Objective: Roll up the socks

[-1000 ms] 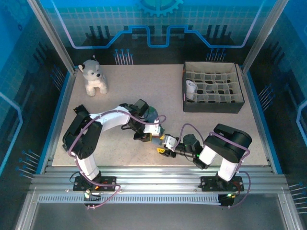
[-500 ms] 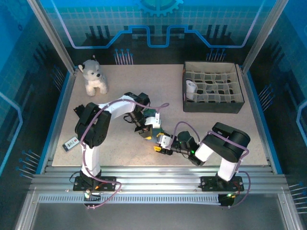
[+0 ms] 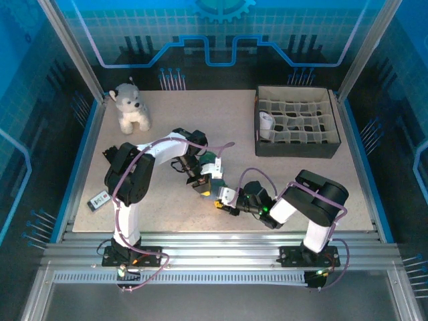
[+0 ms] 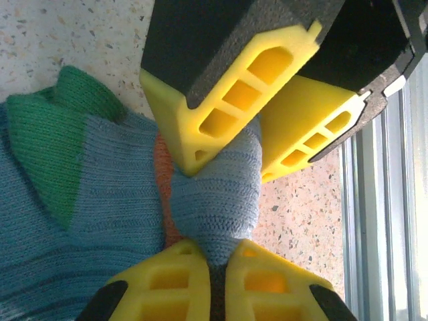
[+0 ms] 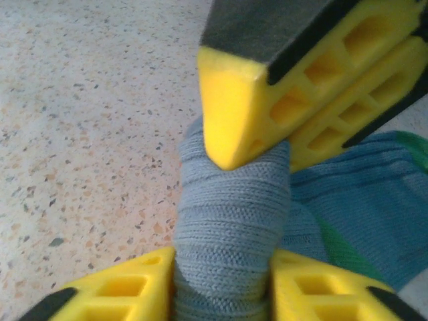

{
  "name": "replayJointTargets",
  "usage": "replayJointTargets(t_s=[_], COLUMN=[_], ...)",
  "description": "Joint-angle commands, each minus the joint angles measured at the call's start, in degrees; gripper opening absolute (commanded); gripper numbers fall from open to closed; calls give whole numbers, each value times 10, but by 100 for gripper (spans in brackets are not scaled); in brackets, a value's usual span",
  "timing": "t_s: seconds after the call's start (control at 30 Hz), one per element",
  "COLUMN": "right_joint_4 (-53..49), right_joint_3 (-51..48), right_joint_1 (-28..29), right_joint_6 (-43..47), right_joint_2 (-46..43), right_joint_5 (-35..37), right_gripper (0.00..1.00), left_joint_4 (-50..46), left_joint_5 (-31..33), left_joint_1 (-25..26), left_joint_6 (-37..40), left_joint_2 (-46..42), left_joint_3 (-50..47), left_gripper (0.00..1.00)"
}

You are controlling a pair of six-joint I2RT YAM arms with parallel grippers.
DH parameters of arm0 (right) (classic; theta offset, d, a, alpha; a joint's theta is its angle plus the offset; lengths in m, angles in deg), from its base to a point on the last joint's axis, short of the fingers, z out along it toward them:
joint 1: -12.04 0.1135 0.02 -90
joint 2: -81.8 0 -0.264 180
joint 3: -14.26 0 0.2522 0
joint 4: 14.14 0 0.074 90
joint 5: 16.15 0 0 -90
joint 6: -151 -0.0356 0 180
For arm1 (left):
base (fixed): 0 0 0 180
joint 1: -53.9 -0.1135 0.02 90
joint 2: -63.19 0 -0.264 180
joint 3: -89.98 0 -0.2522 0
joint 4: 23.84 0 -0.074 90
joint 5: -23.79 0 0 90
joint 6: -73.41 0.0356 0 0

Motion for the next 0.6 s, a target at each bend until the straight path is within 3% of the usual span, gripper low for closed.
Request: replayJointTargets(t_s=[0.0, 0.17, 0.33, 0.5, 0.57], right_joint_4=[-27, -142, -350, -450, -493], right_joint_3=[11, 38, 100, 134, 151], right_joint_1=[9, 9, 8, -5, -13], right_joint_6=[-3, 3, 3, -8, -14], right_joint_2=[-1, -52, -105, -110, -104], right_joint_5=[8, -9, -36, -98, -123], right_gripper=[19, 1, 0, 0, 0], left_joint_4=[-7, 27, 90, 192, 217], left_joint_5=[-39, -29, 8, 42, 51], left_joint_1=[-6, -5, -5, -5, -6], left_joint_6=[7, -41, -126, -189, -203], left_joint_2=[-4, -13, -42, -125, -154], left_joint_3=[11, -2, -48, -134, -157], left_gripper=[0, 0, 3, 23, 27])
